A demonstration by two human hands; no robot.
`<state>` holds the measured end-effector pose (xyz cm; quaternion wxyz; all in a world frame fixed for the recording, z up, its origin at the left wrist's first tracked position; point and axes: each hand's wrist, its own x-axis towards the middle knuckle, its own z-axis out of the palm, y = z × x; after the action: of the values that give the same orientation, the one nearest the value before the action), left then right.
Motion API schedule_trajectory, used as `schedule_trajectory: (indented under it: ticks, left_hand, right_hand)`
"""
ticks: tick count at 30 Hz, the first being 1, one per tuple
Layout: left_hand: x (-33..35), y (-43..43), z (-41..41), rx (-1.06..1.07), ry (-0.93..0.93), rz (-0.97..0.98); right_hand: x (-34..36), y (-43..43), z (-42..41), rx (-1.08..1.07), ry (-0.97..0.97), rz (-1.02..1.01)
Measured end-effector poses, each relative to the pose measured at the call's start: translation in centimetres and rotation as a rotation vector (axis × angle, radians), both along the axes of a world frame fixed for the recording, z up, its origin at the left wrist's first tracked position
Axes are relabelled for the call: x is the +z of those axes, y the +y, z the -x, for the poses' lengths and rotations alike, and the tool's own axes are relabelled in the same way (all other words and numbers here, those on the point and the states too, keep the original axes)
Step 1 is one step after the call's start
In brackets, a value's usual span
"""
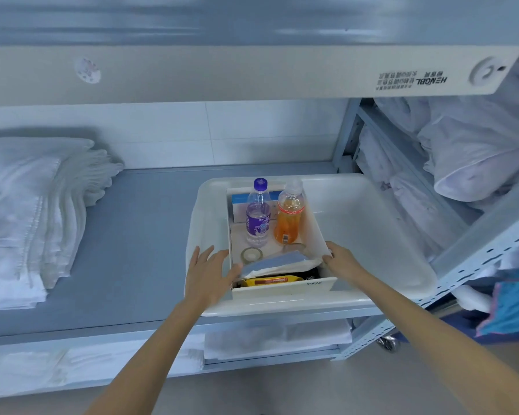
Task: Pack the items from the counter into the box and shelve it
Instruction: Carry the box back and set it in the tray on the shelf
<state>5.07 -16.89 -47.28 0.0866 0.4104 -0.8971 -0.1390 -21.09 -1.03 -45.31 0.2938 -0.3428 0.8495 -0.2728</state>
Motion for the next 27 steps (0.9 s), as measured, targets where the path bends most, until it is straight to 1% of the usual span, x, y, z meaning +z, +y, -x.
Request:
schedule_trajectory:
  ticks: [3, 7, 11, 15, 19, 21, 23, 25, 27]
  left_hand:
    - [-0.4, 0.0, -0.2, -0.051, 0.026, 0.071]
    - [-0.3, 0.1, -0.5, -0.1, -0.013, 0.118]
    - [0.0, 0.0, -0.6, -0.133, -0.069, 0.119]
    - [0.2, 0.4, -0.5, -0.139, -0.159, 0.156]
    - [-0.1, 0.2, -0.5, -0.162, -0.186, 0.178]
    - [-0.2, 0.2, -0.6, -0.158, -0.195, 0.171]
    - [-0.3, 0.3, -0.5, -0.14, -0.182, 0.156]
    - [-0.2, 0.4, -0.1, -0.121, -0.127, 0.133]
    - [0.0, 0.6, 0.2, -0.085, -0.031, 0.123]
  right_hand:
    - [1.1, 0.3, 1.6, 0.071, 0.026, -0.021]
    - [1.7, 0.9, 2.9, 0.164, 0.03, -0.058]
    - [1.9, 1.0, 3.5, 0.174, -0.043, -0.045]
    - [2.3, 1.2, 4.7, 0.165, -0.029, -0.048]
    - [2.6, 1.7, 5.2, 0.148, -0.011, -0.043]
    - [2.7, 1.7, 4.9, 0.149, 0.026, -0.058]
    - [2.6, 1.6, 4.1, 0.124, 0.11, -0.081]
    - [1.9, 1.6, 2.6, 0.073, 0.194, -0.096]
    - [1.2, 1.5, 1.0, 0.045, 0.247, -0.101]
